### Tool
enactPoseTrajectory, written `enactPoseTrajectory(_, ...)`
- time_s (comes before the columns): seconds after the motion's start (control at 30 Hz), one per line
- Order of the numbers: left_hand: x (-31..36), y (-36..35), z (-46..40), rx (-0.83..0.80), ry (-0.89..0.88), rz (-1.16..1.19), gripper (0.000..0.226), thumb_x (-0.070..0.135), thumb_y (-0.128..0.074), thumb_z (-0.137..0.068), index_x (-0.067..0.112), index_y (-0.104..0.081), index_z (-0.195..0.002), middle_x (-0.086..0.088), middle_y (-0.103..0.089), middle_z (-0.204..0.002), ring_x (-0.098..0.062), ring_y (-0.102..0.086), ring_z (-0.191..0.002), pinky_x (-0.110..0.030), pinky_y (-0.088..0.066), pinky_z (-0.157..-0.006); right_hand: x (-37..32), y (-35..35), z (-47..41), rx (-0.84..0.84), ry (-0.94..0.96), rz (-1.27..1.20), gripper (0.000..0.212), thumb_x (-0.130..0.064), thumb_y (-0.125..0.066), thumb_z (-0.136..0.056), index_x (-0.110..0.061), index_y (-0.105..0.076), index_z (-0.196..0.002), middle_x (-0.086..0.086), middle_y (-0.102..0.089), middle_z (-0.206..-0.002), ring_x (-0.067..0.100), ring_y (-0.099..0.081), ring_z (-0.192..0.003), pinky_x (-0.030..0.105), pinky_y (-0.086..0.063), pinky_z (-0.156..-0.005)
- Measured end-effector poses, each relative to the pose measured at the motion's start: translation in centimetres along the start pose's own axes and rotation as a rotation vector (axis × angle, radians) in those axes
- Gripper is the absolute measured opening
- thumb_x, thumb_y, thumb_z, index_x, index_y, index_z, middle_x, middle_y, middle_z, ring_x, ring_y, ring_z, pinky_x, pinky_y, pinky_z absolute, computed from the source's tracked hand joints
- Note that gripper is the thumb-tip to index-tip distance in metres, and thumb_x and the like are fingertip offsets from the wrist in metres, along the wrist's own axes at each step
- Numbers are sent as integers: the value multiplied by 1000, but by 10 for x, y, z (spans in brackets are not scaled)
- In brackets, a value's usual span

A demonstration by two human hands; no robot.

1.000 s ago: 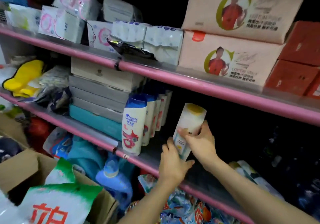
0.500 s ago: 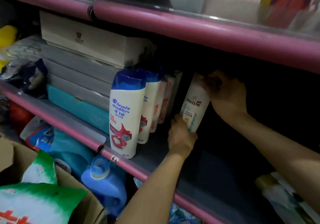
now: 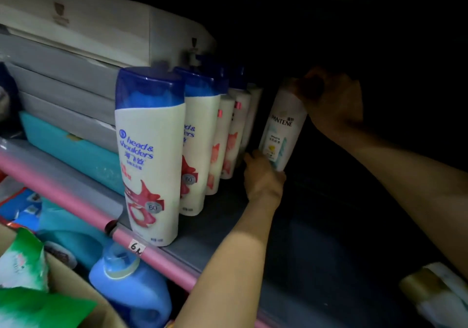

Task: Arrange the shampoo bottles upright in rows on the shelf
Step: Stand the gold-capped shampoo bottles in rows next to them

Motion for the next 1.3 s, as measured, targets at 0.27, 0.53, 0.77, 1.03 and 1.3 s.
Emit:
enactPoseTrajectory(0.27, -1, -1, -4, 32, 7, -8, 64, 19, -76, -79, 5, -40, -130, -14, -36, -138, -30, -51, -118, -36, -48, -94, 2, 6, 0, 23, -10, -74, 23, -39, -57, -92, -17, -64, -95, 0, -65, -93, 5, -58, -76, 4, -36, -60)
enactPoseTrajectory(0.53, 1, 1, -2, 48, 34, -52, 72, 24, -80, -74, 5, -40, -130, -14, -36, -139, -32, -50, -118, -40, -49, -90, -7, 16, -2, -52, 65, 85, 26, -31, -55, -93, -9, -65, -104, 16, -66, -106, 33, -58, -100, 39, -41, -86)
enactPoseTrajectory(0.77, 10, 23, 30, -55, 62, -15, 73, 23, -74, -81, 1, -33, -137, -17, -39, -141, -28, -45, -126, -29, -41, -98, -24, 24, 17, -242, -47, 77, 58, -38, -53, -94, -19, -35, -146, 9, -41, -147, 28, -38, -135, 34, -34, -105)
enactPoseTrajectory(1.03, -1, 116, 178, -141, 76, 318, 14, 16, -64, -88, 13, -70, -100, -6, -72, -95, -23, -67, -95, -35, -52, -90, -75, 91, 176, -224, -260, -362, 29, -29, -61, -90, -20, -62, -118, 0, -65, -117, 14, -60, -107, 30, -49, -93)
enactPoseTrajectory(1.3, -117, 157, 335, -292, 236, 60, 6, 15, -63, -88, 12, -68, -89, -12, -71, -93, -22, -64, -83, -39, -51, -83, -119, 63, 377, -572, -421, -592, 21, -11, -64, -88, -11, -66, -109, 4, -68, -102, 11, -62, -94, 25, -49, -92)
Point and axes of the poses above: each hand's wrist, its own z-axis away from the middle knuckle, its own y-axis out of the back of the hand, x = y × z, the point moved 9 cm from there along -z, towards the middle knuckle
